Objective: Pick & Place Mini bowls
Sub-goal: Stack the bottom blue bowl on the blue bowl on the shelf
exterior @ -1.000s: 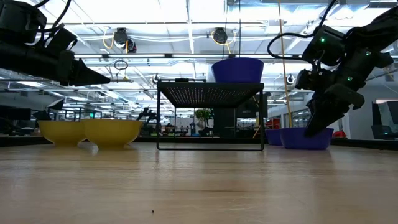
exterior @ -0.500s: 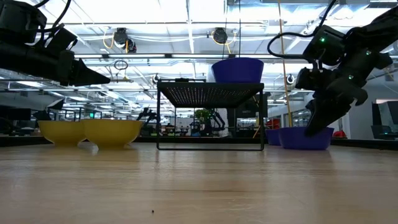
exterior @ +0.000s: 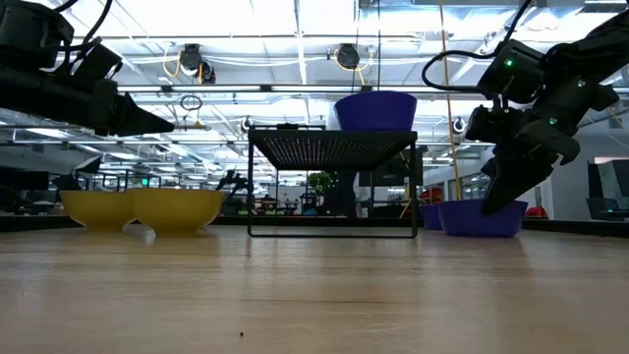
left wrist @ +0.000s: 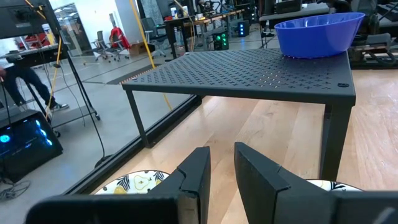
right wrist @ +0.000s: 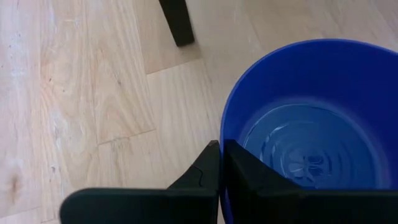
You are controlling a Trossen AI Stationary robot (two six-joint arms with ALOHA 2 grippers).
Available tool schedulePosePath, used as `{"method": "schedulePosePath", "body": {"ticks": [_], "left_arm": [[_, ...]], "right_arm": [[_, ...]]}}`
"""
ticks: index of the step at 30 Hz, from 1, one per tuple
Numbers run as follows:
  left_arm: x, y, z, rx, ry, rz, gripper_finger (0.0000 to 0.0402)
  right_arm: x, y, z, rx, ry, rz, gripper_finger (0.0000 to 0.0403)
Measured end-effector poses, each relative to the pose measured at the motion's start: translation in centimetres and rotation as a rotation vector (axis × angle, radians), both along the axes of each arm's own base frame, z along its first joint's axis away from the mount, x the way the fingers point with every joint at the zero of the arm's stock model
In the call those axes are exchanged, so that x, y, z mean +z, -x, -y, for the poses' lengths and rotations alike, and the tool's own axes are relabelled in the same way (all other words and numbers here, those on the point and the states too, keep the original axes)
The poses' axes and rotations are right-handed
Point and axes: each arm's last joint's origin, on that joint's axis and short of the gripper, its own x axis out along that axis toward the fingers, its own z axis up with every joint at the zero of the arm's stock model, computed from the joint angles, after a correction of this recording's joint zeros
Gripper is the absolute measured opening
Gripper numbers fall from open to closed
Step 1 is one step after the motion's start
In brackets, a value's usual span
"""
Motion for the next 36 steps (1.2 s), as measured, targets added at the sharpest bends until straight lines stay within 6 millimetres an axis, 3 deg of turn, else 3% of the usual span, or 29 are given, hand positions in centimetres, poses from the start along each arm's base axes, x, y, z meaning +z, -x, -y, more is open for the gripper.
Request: {"method": "schedulePosePath", "body": {"ticks": [36], "left_arm": [[-0.01, 0.0, 0.0, 0.0, 0.0, 0.0, 0.0077]], "right_arm": [[0.52, -0.44, 0.48, -0.031, 0.136, 0.03, 0.0008]]}}
